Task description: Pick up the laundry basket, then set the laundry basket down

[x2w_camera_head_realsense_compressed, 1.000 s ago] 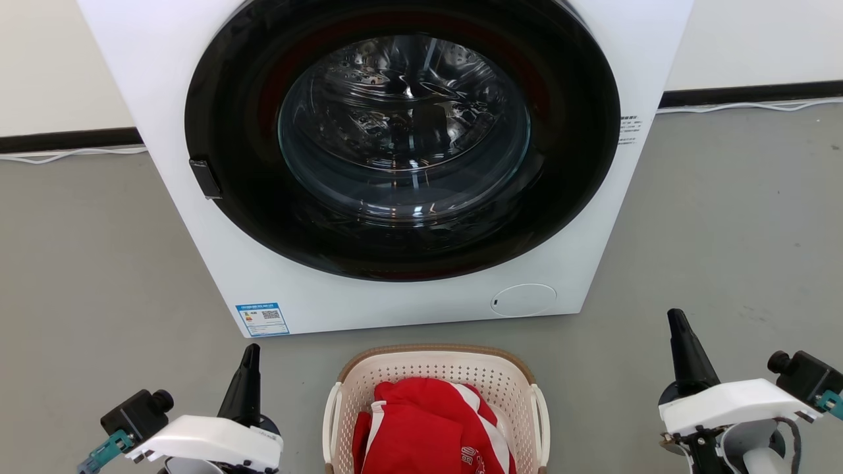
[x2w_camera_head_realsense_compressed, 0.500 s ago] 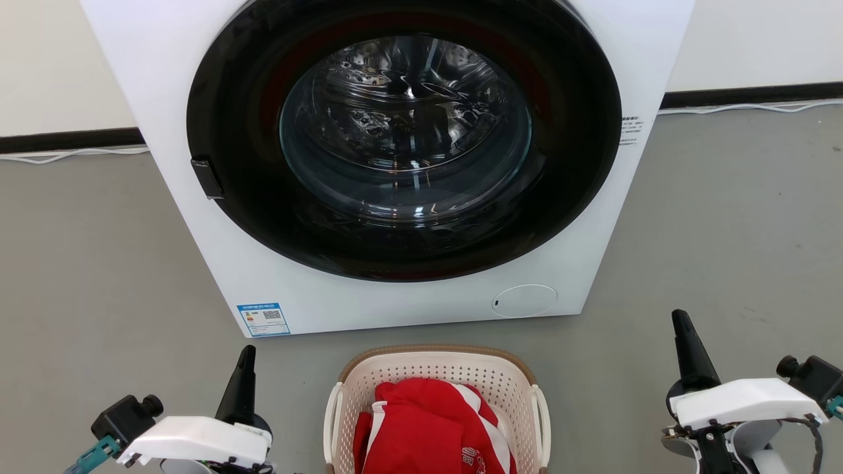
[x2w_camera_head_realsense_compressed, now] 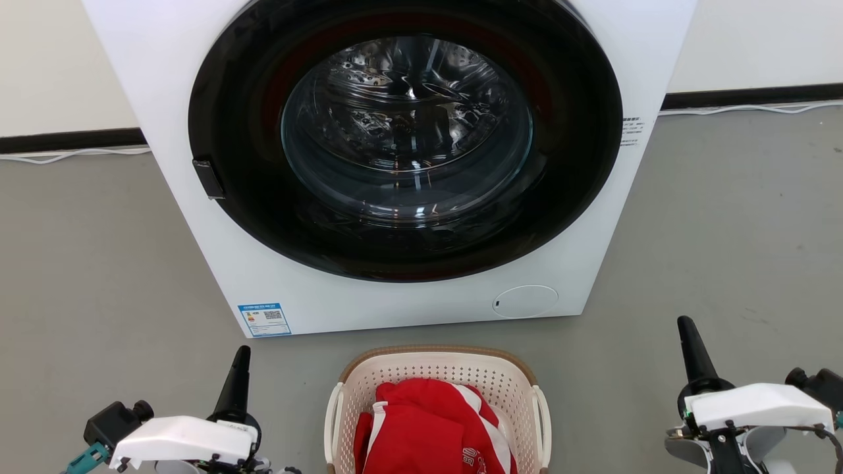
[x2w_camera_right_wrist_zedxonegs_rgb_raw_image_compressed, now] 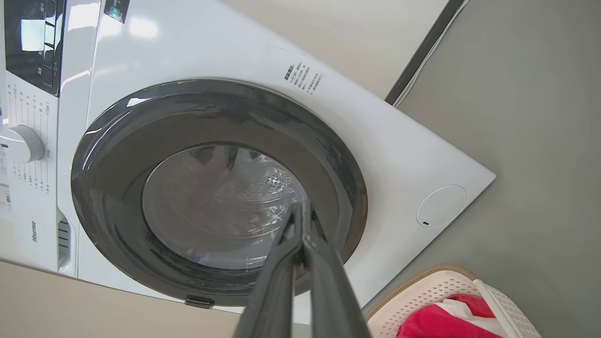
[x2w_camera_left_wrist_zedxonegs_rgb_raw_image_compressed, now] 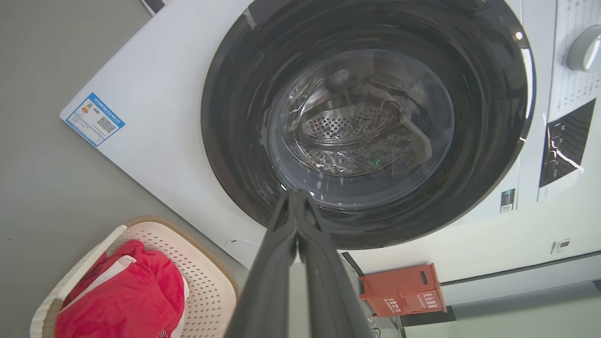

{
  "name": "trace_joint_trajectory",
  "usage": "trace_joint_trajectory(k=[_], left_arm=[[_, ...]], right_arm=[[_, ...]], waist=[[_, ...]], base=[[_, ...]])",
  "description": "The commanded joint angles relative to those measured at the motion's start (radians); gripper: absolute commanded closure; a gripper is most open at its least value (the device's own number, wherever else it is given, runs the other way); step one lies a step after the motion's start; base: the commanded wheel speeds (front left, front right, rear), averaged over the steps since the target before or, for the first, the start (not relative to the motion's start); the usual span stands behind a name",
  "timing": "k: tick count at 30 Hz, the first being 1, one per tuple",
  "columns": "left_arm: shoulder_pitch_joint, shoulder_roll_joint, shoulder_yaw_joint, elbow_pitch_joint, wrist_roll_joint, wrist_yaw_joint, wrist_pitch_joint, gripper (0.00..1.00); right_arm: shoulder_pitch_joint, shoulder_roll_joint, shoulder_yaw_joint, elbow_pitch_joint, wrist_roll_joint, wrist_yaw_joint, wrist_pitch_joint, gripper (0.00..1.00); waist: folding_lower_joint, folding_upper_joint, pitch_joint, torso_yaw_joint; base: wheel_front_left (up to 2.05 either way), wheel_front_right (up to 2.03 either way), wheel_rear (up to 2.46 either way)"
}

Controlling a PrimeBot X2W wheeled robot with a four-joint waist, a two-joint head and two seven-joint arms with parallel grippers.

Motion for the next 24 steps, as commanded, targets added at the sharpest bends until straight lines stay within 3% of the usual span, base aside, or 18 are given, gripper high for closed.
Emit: trace_joint_trajectory(k=[1,24], left_arm=[[-0.047,0.01,0.026,-0.03,-0.034,-0.014,0.01,1.0],[-0.053,0.012,0.06,-0.032,-0.266,-0.023,0.074,1.0]], right_arm=[[-0.019,-0.002,0.008,-0.032,0.036,0.005,0.013,1.0],[-0.011,0.015,-0.024,-0.052,0.276,0.006,0.077,1.0]], waist=[[0.0,-0.0001,0.0,0.0],[0.0,-0.0001,-0.002,0.004]], base=[[0.0,0.0,0.0],[0.0,0.0,0.0]])
